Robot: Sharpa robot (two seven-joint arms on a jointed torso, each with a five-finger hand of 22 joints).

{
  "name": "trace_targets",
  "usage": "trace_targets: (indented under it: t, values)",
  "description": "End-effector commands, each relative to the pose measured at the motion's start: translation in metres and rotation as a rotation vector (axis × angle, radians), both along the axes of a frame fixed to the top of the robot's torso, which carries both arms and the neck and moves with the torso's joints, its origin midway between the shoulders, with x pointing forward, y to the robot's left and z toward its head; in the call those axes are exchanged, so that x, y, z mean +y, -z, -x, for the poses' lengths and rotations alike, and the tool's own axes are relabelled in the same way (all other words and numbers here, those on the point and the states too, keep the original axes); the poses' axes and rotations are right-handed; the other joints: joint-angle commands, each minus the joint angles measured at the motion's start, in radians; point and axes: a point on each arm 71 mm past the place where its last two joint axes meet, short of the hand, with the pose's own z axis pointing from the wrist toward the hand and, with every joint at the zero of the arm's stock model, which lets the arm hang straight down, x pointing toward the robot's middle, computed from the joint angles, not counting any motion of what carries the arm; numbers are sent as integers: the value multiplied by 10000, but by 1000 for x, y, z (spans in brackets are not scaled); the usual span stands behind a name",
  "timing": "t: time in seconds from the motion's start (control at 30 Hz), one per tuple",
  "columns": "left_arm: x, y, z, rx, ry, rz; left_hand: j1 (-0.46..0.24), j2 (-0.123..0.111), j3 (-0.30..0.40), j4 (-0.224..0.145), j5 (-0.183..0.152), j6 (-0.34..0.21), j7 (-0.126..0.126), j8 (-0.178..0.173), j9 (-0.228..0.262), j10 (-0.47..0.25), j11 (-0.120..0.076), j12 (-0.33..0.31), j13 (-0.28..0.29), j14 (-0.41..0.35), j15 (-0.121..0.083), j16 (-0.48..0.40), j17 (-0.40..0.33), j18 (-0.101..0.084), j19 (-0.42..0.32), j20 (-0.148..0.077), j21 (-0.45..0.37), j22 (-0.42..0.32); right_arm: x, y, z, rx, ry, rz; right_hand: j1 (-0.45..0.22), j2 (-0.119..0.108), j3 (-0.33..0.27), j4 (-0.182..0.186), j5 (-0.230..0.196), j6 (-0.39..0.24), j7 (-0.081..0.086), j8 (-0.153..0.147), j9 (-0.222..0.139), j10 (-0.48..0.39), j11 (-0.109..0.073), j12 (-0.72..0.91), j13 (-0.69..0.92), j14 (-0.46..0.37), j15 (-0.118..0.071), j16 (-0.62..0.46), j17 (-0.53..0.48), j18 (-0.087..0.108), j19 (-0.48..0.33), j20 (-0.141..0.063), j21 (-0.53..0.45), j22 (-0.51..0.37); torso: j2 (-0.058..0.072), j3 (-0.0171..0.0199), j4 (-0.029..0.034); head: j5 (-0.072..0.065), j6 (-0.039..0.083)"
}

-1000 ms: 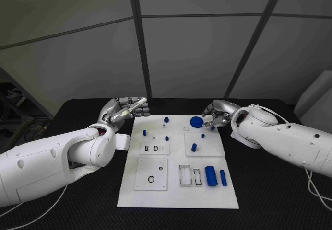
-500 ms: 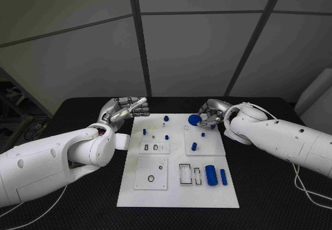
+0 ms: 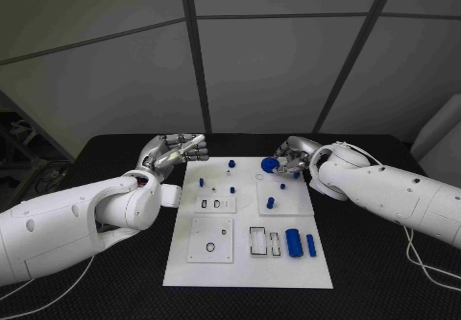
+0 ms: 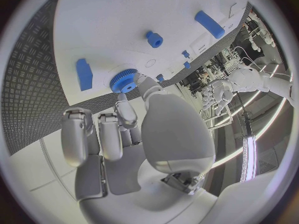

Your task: Assemble the parts on the task board

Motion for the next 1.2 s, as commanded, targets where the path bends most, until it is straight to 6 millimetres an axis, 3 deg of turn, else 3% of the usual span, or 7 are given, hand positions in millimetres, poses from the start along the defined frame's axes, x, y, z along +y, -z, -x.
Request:
trace_targets:
  t: [0.03,0.77,1.2]
  values:
    - [-1,-1,0,-78,152,8,-75,44,26,-62,39,34,28,-59,-9,15,26,-68,-1,13,73,-54,9,-103,21,32,-17,-9,1,-1,-1,-162,103,-86,6,76,0,71,4,-121,0,29,-1,-70,46,-47,-42,817,91,46,1559,-196,220,50,58,1484,4,-1,11,7,-1]
    - [0,-1,-1,-9,196,10,-74,44,24,-71,39,35,24,-67,-8,18,25,-75,0,13,73,-63,11,-103,19,33,-21,-13,11,-3,-5,-556,120,-7,112,-50,-216,365,-302,-802,136,-102,-126,-332,175,-182,-177,826,209,96,1662,-198,217,158,65,1504,8,7,0,49,-8]
    - [0,0,-1,11,193,4,-74,44,24,-71,39,35,24,-67,-8,18,25,-75,0,13,73,-63,11,-103,19,33,-21,-13,12,0,-9,-432,215,44,136,94,-222,579,-180,-685,126,91,-124,-283,175,-101,-80,829,221,111,1693,-206,245,186,84,1549,3,6,-1,57,-18]
